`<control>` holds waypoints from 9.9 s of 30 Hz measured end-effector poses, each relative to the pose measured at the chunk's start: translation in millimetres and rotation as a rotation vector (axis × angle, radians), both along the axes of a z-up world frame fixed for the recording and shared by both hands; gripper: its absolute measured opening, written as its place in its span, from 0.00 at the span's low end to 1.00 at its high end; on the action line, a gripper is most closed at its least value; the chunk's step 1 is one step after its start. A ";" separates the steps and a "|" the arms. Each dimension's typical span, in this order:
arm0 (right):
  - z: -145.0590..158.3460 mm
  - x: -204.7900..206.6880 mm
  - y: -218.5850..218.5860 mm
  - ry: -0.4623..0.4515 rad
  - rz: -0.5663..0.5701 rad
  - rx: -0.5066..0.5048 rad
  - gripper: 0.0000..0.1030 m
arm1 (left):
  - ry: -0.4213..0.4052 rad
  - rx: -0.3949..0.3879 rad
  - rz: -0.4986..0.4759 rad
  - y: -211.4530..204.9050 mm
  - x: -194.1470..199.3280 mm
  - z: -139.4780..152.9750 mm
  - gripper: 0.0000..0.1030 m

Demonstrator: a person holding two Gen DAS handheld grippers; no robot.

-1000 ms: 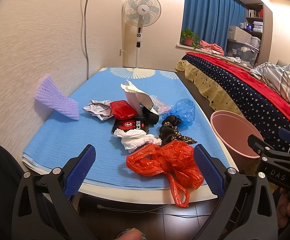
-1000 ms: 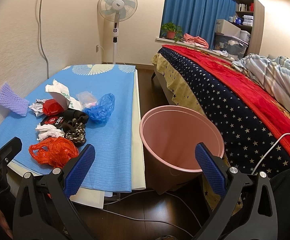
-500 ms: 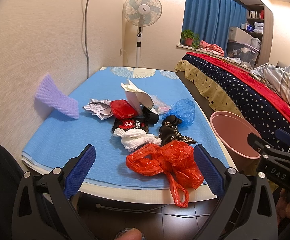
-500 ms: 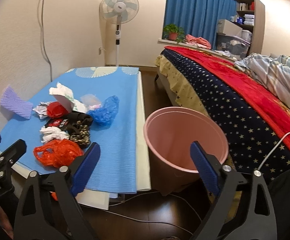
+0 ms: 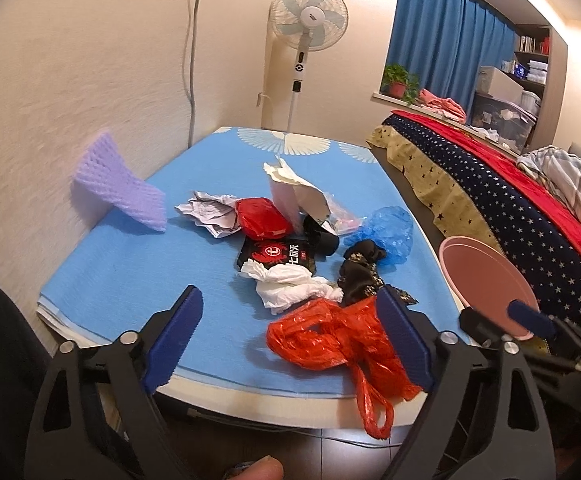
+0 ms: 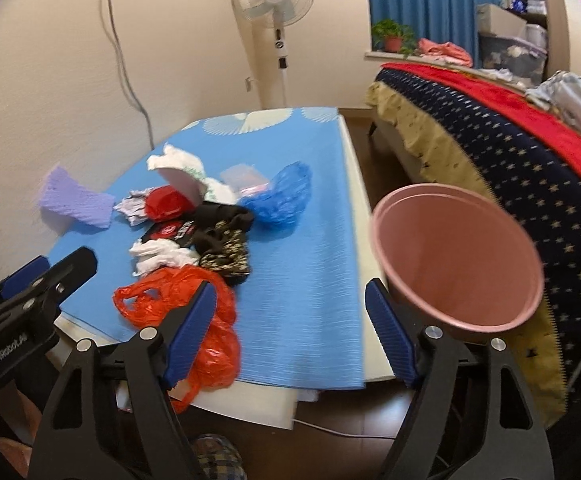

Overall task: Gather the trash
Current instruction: 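Grasp the red plastic bag with the right gripper while the left grasps white tissue, then carry the red bag and tissue over the pink bin and open both grippers, then grasp the black patterned cloth with the right gripper while the left grasps the white glove, then carry the cloth and glove over the pink bin and open both grippers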

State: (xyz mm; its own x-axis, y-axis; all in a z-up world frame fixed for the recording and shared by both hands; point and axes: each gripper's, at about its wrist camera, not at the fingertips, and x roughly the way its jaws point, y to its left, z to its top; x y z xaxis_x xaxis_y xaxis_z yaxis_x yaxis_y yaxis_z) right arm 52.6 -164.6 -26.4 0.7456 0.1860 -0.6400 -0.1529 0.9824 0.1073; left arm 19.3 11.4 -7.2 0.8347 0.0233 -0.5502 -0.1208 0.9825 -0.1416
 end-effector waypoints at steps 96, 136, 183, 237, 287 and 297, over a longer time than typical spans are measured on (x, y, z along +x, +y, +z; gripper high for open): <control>62.5 5.3 -66.2 -0.182 -0.153 -0.031 0.09 | -0.077 0.012 -0.120 -9.0 36.7 30.1 0.00; 63.4 60.5 -204.7 -0.117 -0.481 -0.052 0.10 | -0.054 0.027 -0.542 -198.7 129.7 32.1 0.00; 58.1 52.3 -103.0 -0.163 -0.234 0.008 0.42 | -0.077 0.011 -0.307 -37.9 75.7 52.5 0.36; -59.1 98.9 42.3 0.162 0.195 0.134 0.36 | 0.046 -0.293 -0.108 39.2 156.8 -23.2 0.23; 53.8 46.0 -31.8 -0.130 -0.049 0.035 0.15 | -0.152 -0.115 -0.279 1.3 81.4 47.5 0.00; 61.8 36.6 -51.6 -0.132 -0.131 -0.031 0.15 | -0.169 -0.116 -0.336 -20.9 68.8 56.5 0.00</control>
State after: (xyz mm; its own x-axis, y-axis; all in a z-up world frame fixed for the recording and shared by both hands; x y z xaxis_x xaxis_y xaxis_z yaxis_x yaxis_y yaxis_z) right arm 89.2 -216.1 35.4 0.8399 0.0636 -0.5390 -0.0343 0.9973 0.0644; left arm 88.1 -9.4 49.3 0.8643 -0.3207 -0.3874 0.2392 0.9398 -0.2442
